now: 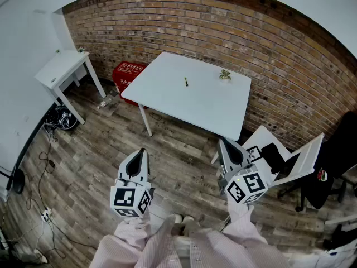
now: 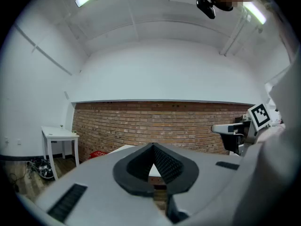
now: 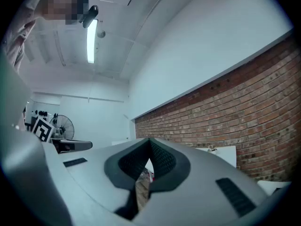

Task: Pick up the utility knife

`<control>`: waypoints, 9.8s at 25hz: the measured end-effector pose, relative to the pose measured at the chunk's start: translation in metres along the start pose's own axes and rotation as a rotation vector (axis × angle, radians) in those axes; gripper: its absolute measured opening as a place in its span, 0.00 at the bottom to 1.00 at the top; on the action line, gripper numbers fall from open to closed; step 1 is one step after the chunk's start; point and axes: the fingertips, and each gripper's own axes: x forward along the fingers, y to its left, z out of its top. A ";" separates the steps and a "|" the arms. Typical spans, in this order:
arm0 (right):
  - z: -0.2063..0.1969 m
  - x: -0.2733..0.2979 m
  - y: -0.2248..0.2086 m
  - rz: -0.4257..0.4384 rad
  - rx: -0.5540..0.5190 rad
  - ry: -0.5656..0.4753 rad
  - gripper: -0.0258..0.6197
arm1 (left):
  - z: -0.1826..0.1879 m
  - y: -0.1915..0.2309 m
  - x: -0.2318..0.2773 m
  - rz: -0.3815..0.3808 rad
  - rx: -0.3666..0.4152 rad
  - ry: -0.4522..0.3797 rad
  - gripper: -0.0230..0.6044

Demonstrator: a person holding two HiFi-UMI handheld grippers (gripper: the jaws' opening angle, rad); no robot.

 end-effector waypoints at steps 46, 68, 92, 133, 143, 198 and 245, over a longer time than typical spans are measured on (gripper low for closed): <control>-0.044 0.060 -0.072 0.057 0.122 0.093 0.27 | -0.020 0.004 0.069 0.070 -0.043 0.028 0.02; -0.081 0.239 -0.109 -0.016 0.143 0.172 0.27 | -0.022 0.121 0.230 -0.002 -0.083 0.055 0.02; -0.150 0.375 -0.180 -0.056 0.210 0.308 0.27 | -0.077 0.175 0.376 -0.036 -0.156 0.194 0.02; -0.329 0.516 -0.266 -0.111 0.172 0.816 0.27 | -0.206 0.194 0.558 -0.081 -0.300 0.544 0.02; -0.344 0.515 -0.256 -0.097 0.055 0.917 0.26 | -0.216 0.189 0.558 -0.100 -0.312 0.569 0.02; -0.149 0.485 -0.247 -0.126 0.183 0.253 0.14 | -0.080 0.189 0.540 -0.245 -0.087 0.237 0.02; -0.035 0.437 -0.265 -0.192 0.094 -0.041 0.14 | 0.023 0.204 0.525 -0.234 0.030 0.000 0.02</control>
